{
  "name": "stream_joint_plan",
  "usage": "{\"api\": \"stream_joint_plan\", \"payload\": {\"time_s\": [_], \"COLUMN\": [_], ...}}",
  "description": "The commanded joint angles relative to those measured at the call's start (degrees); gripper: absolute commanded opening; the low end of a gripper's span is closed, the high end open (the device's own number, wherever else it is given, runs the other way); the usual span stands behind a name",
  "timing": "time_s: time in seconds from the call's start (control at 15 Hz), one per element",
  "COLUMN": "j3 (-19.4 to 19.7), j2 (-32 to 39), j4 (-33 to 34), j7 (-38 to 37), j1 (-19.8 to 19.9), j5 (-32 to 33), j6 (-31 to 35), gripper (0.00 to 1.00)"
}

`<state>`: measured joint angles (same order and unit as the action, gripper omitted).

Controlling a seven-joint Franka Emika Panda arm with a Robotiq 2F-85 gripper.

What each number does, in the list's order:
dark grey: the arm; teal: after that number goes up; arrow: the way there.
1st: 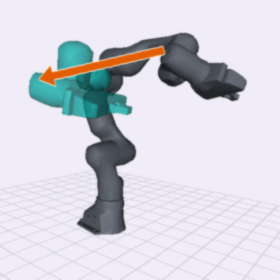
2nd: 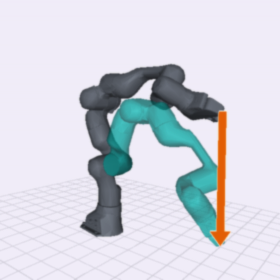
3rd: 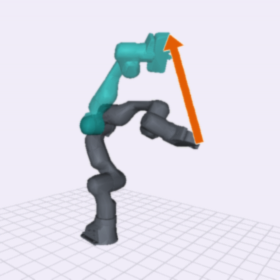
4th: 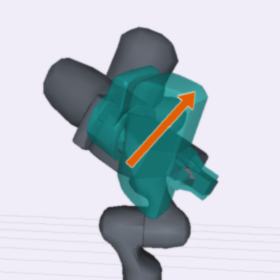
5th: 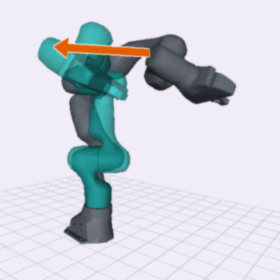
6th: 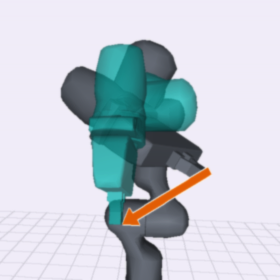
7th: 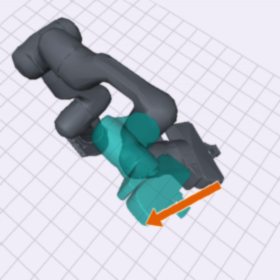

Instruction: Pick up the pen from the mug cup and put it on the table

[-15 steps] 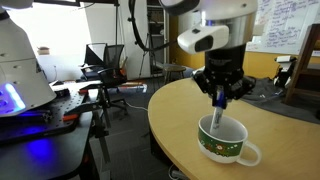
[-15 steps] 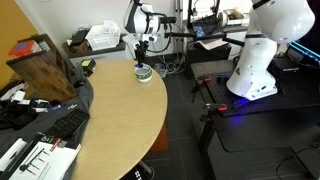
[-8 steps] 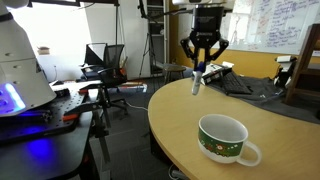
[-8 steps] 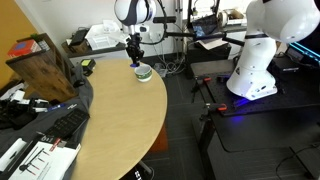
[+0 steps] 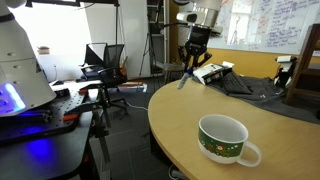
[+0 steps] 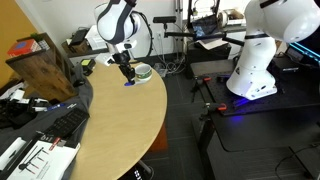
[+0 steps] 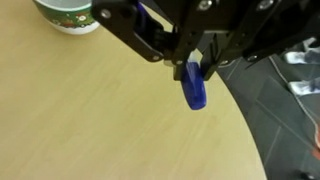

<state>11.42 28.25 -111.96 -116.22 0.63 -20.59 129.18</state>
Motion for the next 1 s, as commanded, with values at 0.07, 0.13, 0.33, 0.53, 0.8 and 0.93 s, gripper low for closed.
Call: {"api": "stream_joint_plan", "payload": {"time_s": [0.07, 0.13, 0.33, 0.53, 0.8, 0.93], "j3": [-0.81, -0.63, -0.02, 0.39, 0.56, -0.04], "j2": [12.03, 14.19, 19.06, 20.8, 19.19, 15.22], "j4": [10.24, 11.45, 14.24, 15.19, 13.66, 10.36], "j7": [-5.44, -6.3, -10.31, -14.46, -12.95, -6.68], "j1": [1.83, 1.64, 0.78, 0.64, 1.52, 2.68], "j5": [-2.47, -2.33, -1.8, -1.46, 0.33, 1.87], "j6": [2.45, 3.99, 5.89, 3.92, 0.74, 1.07], "gripper": [0.06, 0.06, 0.06, 0.06, 0.57, 0.73]}}
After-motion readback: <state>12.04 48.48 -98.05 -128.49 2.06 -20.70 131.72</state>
